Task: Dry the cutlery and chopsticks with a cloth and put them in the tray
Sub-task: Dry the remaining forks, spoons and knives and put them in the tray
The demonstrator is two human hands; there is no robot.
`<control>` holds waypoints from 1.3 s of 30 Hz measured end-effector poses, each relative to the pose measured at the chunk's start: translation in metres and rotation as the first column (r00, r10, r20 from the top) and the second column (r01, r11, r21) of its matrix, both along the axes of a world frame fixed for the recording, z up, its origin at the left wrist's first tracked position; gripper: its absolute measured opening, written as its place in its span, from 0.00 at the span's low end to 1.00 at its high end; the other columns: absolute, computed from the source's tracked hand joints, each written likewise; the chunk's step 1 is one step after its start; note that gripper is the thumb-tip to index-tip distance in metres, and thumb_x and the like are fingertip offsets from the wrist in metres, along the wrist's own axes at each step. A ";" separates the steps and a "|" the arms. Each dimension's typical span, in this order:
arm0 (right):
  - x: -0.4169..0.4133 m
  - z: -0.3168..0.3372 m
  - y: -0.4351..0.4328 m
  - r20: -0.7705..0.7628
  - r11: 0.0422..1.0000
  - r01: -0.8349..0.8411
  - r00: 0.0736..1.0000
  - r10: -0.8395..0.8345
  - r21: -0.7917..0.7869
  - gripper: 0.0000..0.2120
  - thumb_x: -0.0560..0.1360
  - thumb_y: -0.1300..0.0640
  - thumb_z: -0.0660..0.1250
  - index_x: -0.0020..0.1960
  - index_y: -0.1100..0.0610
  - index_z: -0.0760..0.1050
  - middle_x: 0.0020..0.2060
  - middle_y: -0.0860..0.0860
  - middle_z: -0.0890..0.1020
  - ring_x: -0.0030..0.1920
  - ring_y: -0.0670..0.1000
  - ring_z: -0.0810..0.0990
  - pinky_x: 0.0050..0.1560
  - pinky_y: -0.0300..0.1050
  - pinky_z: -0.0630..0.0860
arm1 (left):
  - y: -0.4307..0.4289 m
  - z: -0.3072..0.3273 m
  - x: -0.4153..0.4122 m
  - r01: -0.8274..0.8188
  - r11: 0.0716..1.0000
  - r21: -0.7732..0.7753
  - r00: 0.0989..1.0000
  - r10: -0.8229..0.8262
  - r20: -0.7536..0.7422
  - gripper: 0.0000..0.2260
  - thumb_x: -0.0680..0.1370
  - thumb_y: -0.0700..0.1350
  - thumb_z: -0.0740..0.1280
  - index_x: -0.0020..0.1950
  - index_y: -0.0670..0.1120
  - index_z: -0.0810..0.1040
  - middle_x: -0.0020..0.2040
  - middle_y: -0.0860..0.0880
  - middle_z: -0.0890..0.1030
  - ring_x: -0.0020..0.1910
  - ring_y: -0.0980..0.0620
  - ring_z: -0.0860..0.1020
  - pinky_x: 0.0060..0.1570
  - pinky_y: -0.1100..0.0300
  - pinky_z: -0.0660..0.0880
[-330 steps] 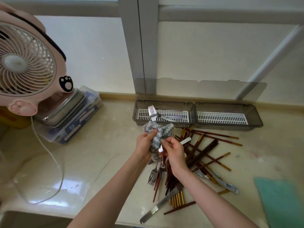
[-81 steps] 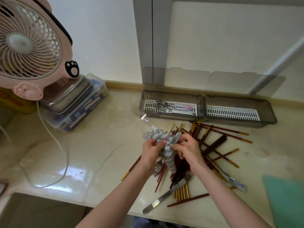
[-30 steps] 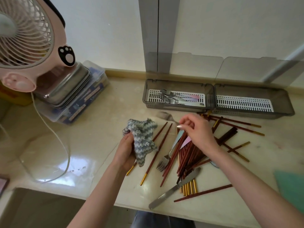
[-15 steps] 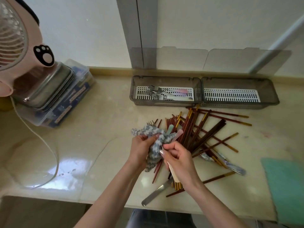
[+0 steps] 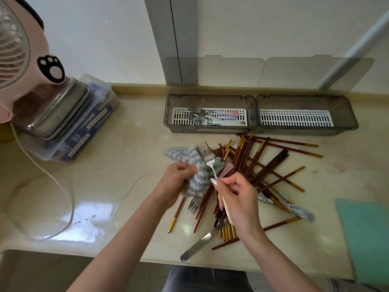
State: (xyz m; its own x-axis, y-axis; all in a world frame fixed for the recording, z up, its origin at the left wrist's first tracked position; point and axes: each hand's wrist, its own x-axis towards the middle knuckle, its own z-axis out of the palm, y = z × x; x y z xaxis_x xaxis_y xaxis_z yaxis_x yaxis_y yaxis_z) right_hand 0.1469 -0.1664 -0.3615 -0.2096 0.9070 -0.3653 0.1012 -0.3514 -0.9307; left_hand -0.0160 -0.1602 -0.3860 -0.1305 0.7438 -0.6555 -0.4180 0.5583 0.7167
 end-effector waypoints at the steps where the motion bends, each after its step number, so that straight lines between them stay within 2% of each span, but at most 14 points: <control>1: -0.004 -0.003 0.002 0.018 1.000 0.004 1.000 -0.004 0.022 0.05 0.75 0.63 0.67 0.41 0.61 0.74 0.27 0.51 0.78 0.27 0.47 0.75 0.27 0.38 0.72 | -0.003 0.000 0.010 0.027 1.000 0.009 0.998 -0.027 0.052 0.06 0.76 0.37 0.63 0.42 0.37 0.78 0.37 0.44 0.83 0.35 0.51 0.82 0.39 0.59 0.80; 4: -0.009 -0.011 0.004 0.052 0.995 -0.100 0.994 0.099 0.013 0.01 0.75 0.61 0.68 0.45 0.57 0.77 0.35 0.50 0.83 0.37 0.46 0.82 0.39 0.43 0.78 | -0.004 -0.004 0.027 -0.140 0.990 -0.031 0.980 0.143 0.141 0.10 0.78 0.40 0.62 0.48 0.34 0.78 0.43 0.40 0.83 0.41 0.47 0.82 0.46 0.56 0.79; 6: -0.002 -0.011 0.004 -0.093 0.959 -0.263 0.963 0.253 -0.106 0.12 0.74 0.61 0.68 0.56 0.51 0.78 0.42 0.48 0.83 0.44 0.46 0.82 0.46 0.42 0.77 | -0.001 -0.003 0.024 -0.233 0.971 -0.059 0.960 0.239 0.146 0.12 0.78 0.40 0.61 0.53 0.32 0.78 0.48 0.37 0.82 0.46 0.43 0.81 0.51 0.52 0.78; 9: 0.013 -0.014 0.005 -0.312 0.870 -0.460 0.864 0.394 -0.175 0.26 0.72 0.59 0.69 0.68 0.48 0.70 0.50 0.51 0.82 0.49 0.47 0.80 0.51 0.41 0.76 | 0.001 -0.001 0.018 -0.277 0.960 -0.043 0.953 0.280 0.111 0.11 0.79 0.41 0.61 0.49 0.34 0.78 0.41 0.41 0.83 0.37 0.48 0.82 0.41 0.57 0.80; 11: 0.012 -0.018 0.004 -0.372 0.895 -0.409 0.870 0.324 -0.178 0.27 0.69 0.62 0.70 0.68 0.52 0.70 0.51 0.56 0.83 0.48 0.52 0.81 0.53 0.45 0.78 | 0.003 0.004 0.018 -0.281 0.959 -0.047 0.950 0.284 0.126 0.11 0.79 0.42 0.61 0.49 0.35 0.78 0.39 0.42 0.84 0.34 0.49 0.82 0.36 0.59 0.80; 14: -0.001 -0.019 0.003 -0.428 0.950 -0.225 0.896 0.115 -0.215 0.24 0.65 0.66 0.70 0.60 0.60 0.73 0.46 0.60 0.84 0.43 0.56 0.83 0.45 0.47 0.81 | 0.003 0.009 0.024 -0.291 0.956 -0.035 0.942 0.293 0.161 0.12 0.78 0.44 0.62 0.49 0.35 0.78 0.38 0.40 0.82 0.29 0.49 0.80 0.29 0.61 0.78; 17: -0.015 -0.018 0.002 -0.410 0.970 -0.050 0.911 -0.053 -0.237 0.20 0.61 0.65 0.72 0.52 0.64 0.70 0.40 0.61 0.83 0.38 0.57 0.82 0.36 0.47 0.81 | 0.003 0.011 0.030 -0.301 0.952 -0.046 0.942 0.305 0.137 0.10 0.78 0.44 0.63 0.42 0.38 0.76 0.27 0.45 0.77 0.18 0.53 0.72 0.18 0.68 0.67; 23: -0.030 -0.021 0.007 -0.231 0.974 0.189 0.949 -0.213 -0.121 0.13 0.67 0.58 0.73 0.44 0.59 0.69 0.29 0.49 0.78 0.27 0.45 0.74 0.27 0.35 0.71 | -0.003 0.008 0.040 -0.324 0.946 0.021 0.934 0.316 0.169 0.10 0.78 0.42 0.62 0.43 0.37 0.78 0.37 0.40 0.81 0.29 0.49 0.79 0.28 0.59 0.76; 26: -0.030 -0.021 0.010 -0.291 0.985 0.125 0.944 -0.154 -0.116 0.15 0.66 0.56 0.71 0.48 0.60 0.71 0.33 0.49 0.79 0.30 0.43 0.76 0.29 0.35 0.72 | 0.001 0.007 0.037 -0.378 0.926 0.003 0.909 0.370 0.191 0.10 0.79 0.41 0.60 0.48 0.36 0.78 0.40 0.41 0.82 0.33 0.48 0.81 0.32 0.59 0.79; 29: -0.030 -0.022 0.008 -0.270 0.998 0.020 0.962 -0.036 -0.061 0.13 0.69 0.62 0.73 0.50 0.59 0.73 0.38 0.51 0.80 0.35 0.47 0.77 0.32 0.37 0.74 | 0.006 0.005 0.030 -0.396 0.918 -0.002 0.906 0.391 0.162 0.10 0.79 0.42 0.60 0.48 0.37 0.77 0.43 0.40 0.81 0.35 0.47 0.81 0.34 0.57 0.78; 32: -0.033 -0.025 0.015 -0.203 0.979 0.154 0.963 -0.179 -0.131 0.13 0.70 0.66 0.72 0.50 0.60 0.70 0.36 0.49 0.82 0.30 0.44 0.76 0.27 0.36 0.70 | 0.007 0.010 0.039 -0.355 0.935 0.024 0.926 0.347 0.150 0.10 0.79 0.42 0.60 0.45 0.37 0.77 0.39 0.41 0.82 0.33 0.49 0.80 0.31 0.59 0.78; 34: -0.032 -0.024 0.024 -0.189 0.964 0.180 0.958 -0.217 -0.198 0.18 0.68 0.64 0.73 0.54 0.60 0.69 0.40 0.50 0.83 0.34 0.44 0.81 0.29 0.34 0.73 | 0.006 0.014 0.042 -0.328 0.943 0.050 0.937 0.318 0.146 0.09 0.79 0.40 0.60 0.44 0.38 0.78 0.36 0.44 0.83 0.33 0.51 0.81 0.30 0.61 0.79; 37: -0.023 -0.022 0.035 -0.119 0.970 0.096 0.985 -0.125 -0.224 0.24 0.65 0.57 0.77 0.57 0.56 0.70 0.48 0.51 0.81 0.43 0.44 0.82 0.38 0.36 0.76 | 0.005 0.012 0.039 -0.258 0.963 0.077 0.966 0.258 0.010 0.06 0.77 0.39 0.63 0.45 0.40 0.79 0.38 0.46 0.84 0.37 0.52 0.82 0.38 0.61 0.80; 39: -0.017 -0.017 0.045 -0.103 0.983 0.132 0.984 -0.146 -0.130 0.23 0.65 0.51 0.76 0.56 0.54 0.72 0.48 0.49 0.79 0.44 0.45 0.78 0.41 0.36 0.74 | 0.004 0.011 0.036 -0.191 0.979 0.076 0.972 0.200 -0.122 0.04 0.76 0.40 0.66 0.46 0.41 0.80 0.41 0.44 0.84 0.40 0.48 0.82 0.43 0.57 0.80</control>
